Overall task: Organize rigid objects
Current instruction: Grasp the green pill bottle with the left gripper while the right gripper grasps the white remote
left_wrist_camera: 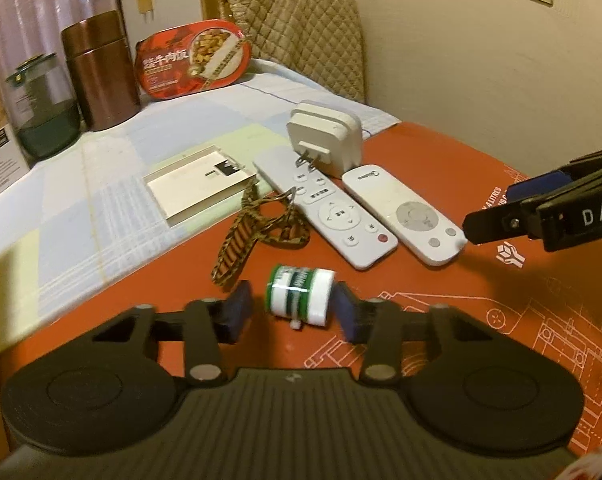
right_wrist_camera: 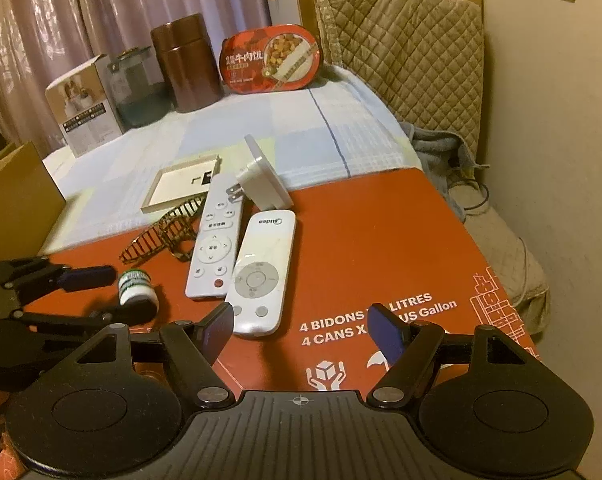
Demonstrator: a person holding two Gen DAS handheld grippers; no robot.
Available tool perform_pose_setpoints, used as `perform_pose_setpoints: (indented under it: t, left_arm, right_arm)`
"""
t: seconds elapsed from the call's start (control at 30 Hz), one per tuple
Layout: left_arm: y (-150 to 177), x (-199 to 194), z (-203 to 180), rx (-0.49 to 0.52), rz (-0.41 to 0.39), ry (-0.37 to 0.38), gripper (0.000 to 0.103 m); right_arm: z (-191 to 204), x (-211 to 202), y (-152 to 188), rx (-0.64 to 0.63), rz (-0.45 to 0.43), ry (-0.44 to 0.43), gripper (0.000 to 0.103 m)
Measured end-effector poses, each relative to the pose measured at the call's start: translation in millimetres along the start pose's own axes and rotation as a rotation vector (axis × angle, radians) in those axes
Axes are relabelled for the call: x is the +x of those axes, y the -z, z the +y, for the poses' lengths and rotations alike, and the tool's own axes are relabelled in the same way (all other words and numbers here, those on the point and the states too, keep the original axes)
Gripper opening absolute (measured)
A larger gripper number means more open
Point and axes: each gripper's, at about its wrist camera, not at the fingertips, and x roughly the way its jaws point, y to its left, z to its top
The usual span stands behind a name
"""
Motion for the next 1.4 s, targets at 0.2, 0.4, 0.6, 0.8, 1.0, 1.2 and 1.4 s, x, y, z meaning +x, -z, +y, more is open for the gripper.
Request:
perform_pose_setpoints:
  t: [0.2,0.4,0.6,0.8,1.0,1.2,1.4]
  left_arm:
    - [2.2,-9.2,3.8,-0.075,0.037,-0.017,0.027]
    - [20.1,-42.9,8.5,-0.185,0.082,-0.088,0.027]
    - [31.2,-61.9,11.3,-0.236,0.063,-0.111,0.027]
    - [32.3,-70.2,6.2,-0.244,0.048,-0.113,0.027]
    - [44.3,-86.2,-4.9,-0.27,0.053,-0.091,0.027]
    - [50.3,-93.5,-15.2,-0.275,0.054,-0.076,0.027]
    - [50.3,-95.1,-14.3,-0.288,0.038,-0.078,0.027]
  right_arm:
    - [5.6,6.0,-2.1,-0.009,0.0,-0.013,0.072]
    - [19.7,19.7,-3.2,-0.054,0.0,-0.031,0.063]
    - [30.4,38.5,-3.8,-0.105,0.012,-0.003,0.048]
    - [37.2,40.9,-0.5,-0.123,0.027,0.018,0.038]
    - [43.9,9.3,26.6,-0.143,0.079,0.019,0.038]
    - [48.0,-7.3,49.2,-0.173,0.056,0.008,0.038]
    - [54.5,-0.8,50.3,-0.206,0.011,0.038,0.038]
